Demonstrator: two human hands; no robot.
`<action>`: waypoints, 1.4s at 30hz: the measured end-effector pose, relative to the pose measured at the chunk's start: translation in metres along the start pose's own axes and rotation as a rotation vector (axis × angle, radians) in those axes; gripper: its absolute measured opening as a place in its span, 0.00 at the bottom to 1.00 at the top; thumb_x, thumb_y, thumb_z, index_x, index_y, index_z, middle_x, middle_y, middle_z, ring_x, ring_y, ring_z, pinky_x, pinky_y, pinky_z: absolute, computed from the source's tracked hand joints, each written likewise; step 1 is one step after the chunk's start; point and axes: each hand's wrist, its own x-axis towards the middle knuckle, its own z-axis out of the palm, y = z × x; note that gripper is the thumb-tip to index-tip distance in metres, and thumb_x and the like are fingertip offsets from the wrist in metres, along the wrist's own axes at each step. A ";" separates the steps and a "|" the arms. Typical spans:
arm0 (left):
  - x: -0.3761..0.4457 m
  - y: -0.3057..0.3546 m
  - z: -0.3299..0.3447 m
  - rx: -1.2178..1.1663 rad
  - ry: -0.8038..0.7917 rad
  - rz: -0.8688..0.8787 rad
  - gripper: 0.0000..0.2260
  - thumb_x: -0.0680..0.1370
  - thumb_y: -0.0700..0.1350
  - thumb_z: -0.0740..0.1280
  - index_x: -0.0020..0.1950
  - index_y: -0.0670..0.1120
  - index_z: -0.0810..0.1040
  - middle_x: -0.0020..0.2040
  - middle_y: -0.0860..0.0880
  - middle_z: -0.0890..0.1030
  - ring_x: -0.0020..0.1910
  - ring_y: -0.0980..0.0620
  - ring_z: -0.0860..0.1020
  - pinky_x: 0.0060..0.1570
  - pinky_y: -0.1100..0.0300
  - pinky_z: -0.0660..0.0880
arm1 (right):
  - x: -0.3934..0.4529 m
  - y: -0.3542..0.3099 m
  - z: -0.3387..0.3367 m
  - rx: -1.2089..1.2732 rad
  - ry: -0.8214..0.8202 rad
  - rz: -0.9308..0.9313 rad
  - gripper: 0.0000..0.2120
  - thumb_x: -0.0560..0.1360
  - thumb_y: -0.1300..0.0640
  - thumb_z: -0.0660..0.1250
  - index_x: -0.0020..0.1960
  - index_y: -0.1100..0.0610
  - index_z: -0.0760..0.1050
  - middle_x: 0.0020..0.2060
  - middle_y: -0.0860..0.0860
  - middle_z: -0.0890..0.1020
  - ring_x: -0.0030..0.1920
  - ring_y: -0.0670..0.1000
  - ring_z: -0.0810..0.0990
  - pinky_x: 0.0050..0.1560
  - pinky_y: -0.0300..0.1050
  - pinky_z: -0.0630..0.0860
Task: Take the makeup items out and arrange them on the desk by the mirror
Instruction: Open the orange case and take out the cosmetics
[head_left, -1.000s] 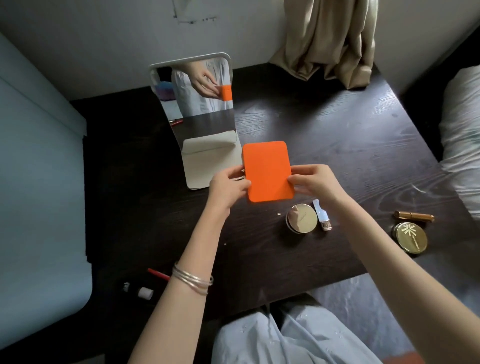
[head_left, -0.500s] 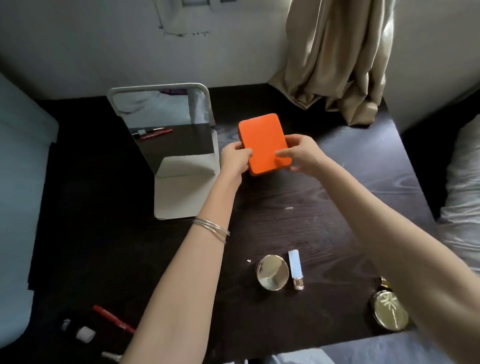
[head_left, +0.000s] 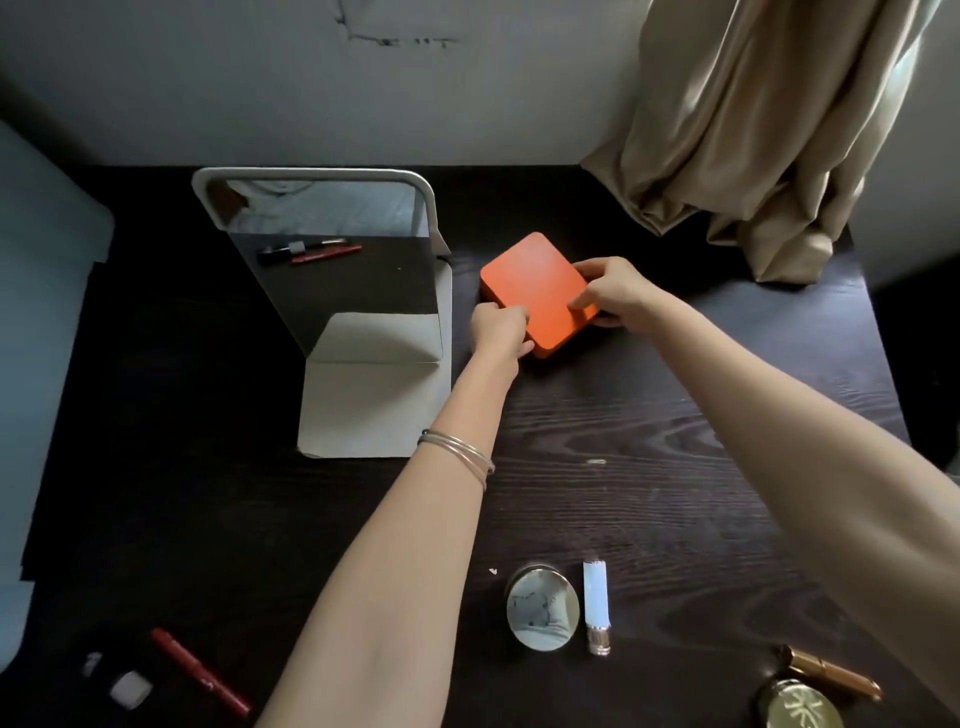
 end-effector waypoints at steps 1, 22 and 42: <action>0.001 0.000 0.000 0.025 0.003 -0.002 0.13 0.75 0.35 0.62 0.60 0.39 0.72 0.55 0.44 0.76 0.53 0.46 0.75 0.52 0.51 0.79 | 0.001 -0.001 -0.002 -0.007 0.001 -0.011 0.28 0.71 0.69 0.65 0.69 0.55 0.68 0.62 0.55 0.74 0.57 0.54 0.73 0.47 0.46 0.72; 0.004 -0.010 -0.007 0.228 0.087 0.344 0.23 0.75 0.40 0.63 0.70 0.46 0.64 0.63 0.46 0.70 0.60 0.48 0.71 0.56 0.56 0.70 | -0.025 0.034 0.023 0.313 0.195 -0.024 0.25 0.71 0.66 0.61 0.68 0.60 0.70 0.51 0.55 0.81 0.45 0.48 0.77 0.48 0.40 0.74; -0.002 -0.042 -0.024 0.463 -0.084 0.735 0.25 0.75 0.31 0.60 0.71 0.45 0.67 0.73 0.49 0.66 0.72 0.55 0.62 0.68 0.67 0.59 | -0.053 0.063 0.066 0.181 0.284 -0.381 0.28 0.74 0.66 0.65 0.72 0.58 0.63 0.71 0.52 0.68 0.70 0.46 0.67 0.66 0.32 0.63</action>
